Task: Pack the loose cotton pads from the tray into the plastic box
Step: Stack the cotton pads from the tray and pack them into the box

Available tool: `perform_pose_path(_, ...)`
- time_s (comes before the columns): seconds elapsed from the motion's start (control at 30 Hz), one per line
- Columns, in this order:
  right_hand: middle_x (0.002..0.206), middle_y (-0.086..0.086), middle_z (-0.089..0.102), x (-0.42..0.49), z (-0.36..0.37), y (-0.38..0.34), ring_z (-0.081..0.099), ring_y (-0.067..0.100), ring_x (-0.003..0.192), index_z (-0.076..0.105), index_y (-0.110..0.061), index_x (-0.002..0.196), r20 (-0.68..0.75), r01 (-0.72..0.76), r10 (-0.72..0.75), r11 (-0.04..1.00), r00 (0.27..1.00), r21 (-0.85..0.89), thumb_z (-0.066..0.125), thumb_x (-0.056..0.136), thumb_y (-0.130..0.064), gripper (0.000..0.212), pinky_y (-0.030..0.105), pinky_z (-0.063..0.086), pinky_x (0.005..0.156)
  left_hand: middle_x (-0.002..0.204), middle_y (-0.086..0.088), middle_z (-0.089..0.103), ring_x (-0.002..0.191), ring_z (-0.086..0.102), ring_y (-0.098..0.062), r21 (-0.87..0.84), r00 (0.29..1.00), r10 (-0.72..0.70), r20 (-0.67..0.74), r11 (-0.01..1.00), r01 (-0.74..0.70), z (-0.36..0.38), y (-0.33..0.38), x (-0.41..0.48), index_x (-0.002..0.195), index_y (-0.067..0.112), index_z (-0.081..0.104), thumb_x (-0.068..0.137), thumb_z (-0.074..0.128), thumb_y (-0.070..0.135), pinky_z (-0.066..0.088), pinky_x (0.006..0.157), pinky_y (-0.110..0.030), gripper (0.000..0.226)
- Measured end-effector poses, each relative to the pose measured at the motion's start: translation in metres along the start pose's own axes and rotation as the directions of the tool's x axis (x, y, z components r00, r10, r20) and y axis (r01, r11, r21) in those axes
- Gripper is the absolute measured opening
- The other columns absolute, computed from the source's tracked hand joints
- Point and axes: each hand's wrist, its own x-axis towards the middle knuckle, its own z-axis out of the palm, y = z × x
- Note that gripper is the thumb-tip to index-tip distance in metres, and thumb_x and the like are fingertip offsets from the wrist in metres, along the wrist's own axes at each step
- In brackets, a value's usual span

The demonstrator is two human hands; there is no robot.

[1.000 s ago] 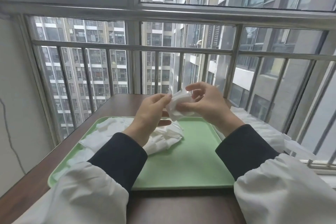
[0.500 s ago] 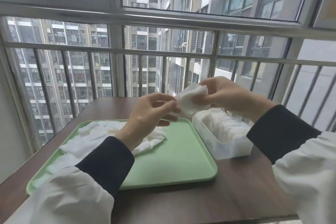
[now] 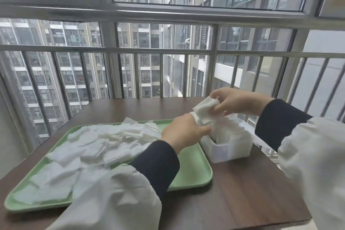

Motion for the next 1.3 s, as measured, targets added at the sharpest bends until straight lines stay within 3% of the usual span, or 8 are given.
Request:
perform_pose_path(0.17,0.090,-0.007,0.071,0.009,0.000,-0.008,0.067,0.008,0.077,0.065,-0.023,0.105,0.064,0.027,-0.009,0.961,0.998,-0.275,0.077,0.083,-0.014,0.027,0.016,0.047,0.058,0.036,0.015,0.044,0.048,0.046,-0.011,-0.142,1.000,-0.030,0.004,0.989,0.030,0.006,-0.010,0.005,0.049,0.024,0.049,0.074,0.074,0.051,0.034,0.053,-0.027,0.045)
perform_pose_path(0.33,0.089,-0.011,0.067,0.013,0.009,-0.027,0.061,0.009,0.079,0.065,-0.030,0.085,0.138,0.071,0.013,0.810,0.990,-0.582,0.082,0.077,-0.019,0.022,0.022,0.042,0.061,0.047,0.012,0.044,0.048,0.045,-0.013,-0.258,0.999,-0.039,0.022,0.965,0.044,0.009,-0.017,0.008,0.054,0.024,0.054,0.072,0.077,0.050,0.039,0.056,-0.029,0.039)
perform_pose_path(0.43,0.091,-0.016,0.060,0.016,0.019,-0.037,0.056,0.004,0.078,0.067,-0.029,0.100,0.156,0.083,0.022,0.766,0.988,-0.637,0.084,0.075,-0.019,0.032,0.018,0.037,0.057,0.039,0.012,0.036,0.037,0.035,-0.008,-0.235,1.000,-0.025,0.018,0.971,0.029,0.009,-0.017,0.008,0.039,0.024,0.046,0.073,0.076,0.051,0.029,0.049,-0.027,0.053)
perform_pose_path(0.57,0.081,-0.016,0.056,0.020,0.027,-0.042,0.051,0.002,0.071,0.068,-0.030,0.100,0.176,0.132,-0.011,0.707,0.984,-0.695,0.084,0.071,-0.019,0.035,0.020,0.036,0.056,0.043,0.012,0.039,0.040,0.038,-0.007,-0.230,1.000,-0.016,-0.014,0.973,0.012,0.010,-0.018,0.008,0.052,0.024,0.047,0.073,0.076,0.053,0.031,0.052,-0.028,0.045)
perform_pose_path(0.77,0.082,-0.004,0.066,0.020,0.038,-0.032,0.063,0.017,0.076,0.069,-0.017,0.088,0.092,0.134,-0.098,0.688,0.991,-0.713,0.083,0.070,-0.014,0.023,0.025,0.050,0.058,0.066,0.006,0.058,0.061,0.055,-0.013,-0.219,0.999,-0.019,-0.045,0.976,0.009,0.010,-0.016,0.005,0.073,0.022,0.061,0.066,0.074,0.059,0.042,0.062,-0.030,0.040)
perform_pose_path(0.9,0.080,-0.012,0.066,0.012,0.028,-0.037,0.063,0.005,0.075,0.066,-0.025,0.093,0.103,0.124,-0.076,0.775,0.992,-0.620,0.083,0.075,-0.012,0.028,0.018,0.045,0.058,0.066,0.005,0.056,0.059,0.052,-0.014,-0.218,0.999,-0.021,-0.033,0.976,0.013,0.007,-0.015,0.004,0.076,0.020,0.061,0.067,0.073,0.062,0.041,0.061,-0.031,0.045)
perform_pose_path(1.03,0.081,-0.013,0.074,0.001,0.016,-0.043,0.070,0.002,0.068,0.070,-0.023,0.099,0.092,0.102,-0.064,0.861,0.994,-0.498,0.074,0.084,-0.003,0.026,0.011,0.046,0.047,0.070,0.000,0.059,0.065,0.057,-0.018,-0.214,0.999,-0.015,-0.037,0.977,0.007,0.003,-0.013,-0.002,0.086,-0.001,0.071,0.081,0.069,0.059,0.048,0.066,-0.033,0.060)
perform_pose_path(1.3,0.084,-0.009,0.070,-0.004,0.033,-0.071,0.062,-0.010,0.058,0.071,-0.024,0.091,-0.125,0.240,-0.285,0.926,0.950,-0.292,0.067,0.090,-0.007,0.018,0.006,0.044,0.049,0.089,-0.002,0.077,0.081,0.071,-0.024,-0.249,0.990,-0.100,-0.099,0.966,0.072,-0.045,-0.019,-0.022,0.085,0.018,0.073,0.097,0.058,0.027,0.057,0.079,-0.036,0.022)
